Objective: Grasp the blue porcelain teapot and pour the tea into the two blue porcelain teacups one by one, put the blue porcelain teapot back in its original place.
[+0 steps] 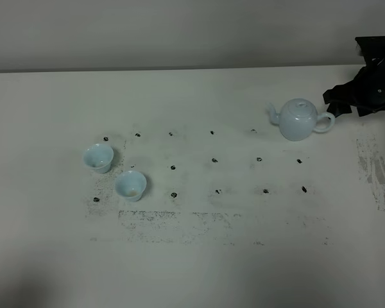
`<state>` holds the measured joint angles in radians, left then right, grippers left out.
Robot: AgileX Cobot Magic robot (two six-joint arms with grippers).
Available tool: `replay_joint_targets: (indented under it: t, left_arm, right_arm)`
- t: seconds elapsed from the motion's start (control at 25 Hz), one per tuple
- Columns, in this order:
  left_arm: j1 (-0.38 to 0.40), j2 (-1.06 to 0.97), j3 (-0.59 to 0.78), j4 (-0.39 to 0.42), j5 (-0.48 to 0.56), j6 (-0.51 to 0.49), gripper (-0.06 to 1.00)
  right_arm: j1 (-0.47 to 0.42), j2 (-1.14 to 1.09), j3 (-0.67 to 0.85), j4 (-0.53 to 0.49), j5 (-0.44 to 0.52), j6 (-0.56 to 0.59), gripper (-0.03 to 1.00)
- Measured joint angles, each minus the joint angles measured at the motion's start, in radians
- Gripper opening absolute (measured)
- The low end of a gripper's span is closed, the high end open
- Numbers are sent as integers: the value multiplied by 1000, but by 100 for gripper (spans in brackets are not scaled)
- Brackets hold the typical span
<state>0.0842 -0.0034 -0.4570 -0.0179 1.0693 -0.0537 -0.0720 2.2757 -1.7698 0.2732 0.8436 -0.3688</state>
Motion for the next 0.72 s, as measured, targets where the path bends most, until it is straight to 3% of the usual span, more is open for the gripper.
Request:
replay_joint_targets:
  t: [0.72]
  left_arm:
    - [0, 0, 0, 0, 0, 0, 75]
  right_arm:
    - [0, 0, 0, 94, 113, 3, 59]
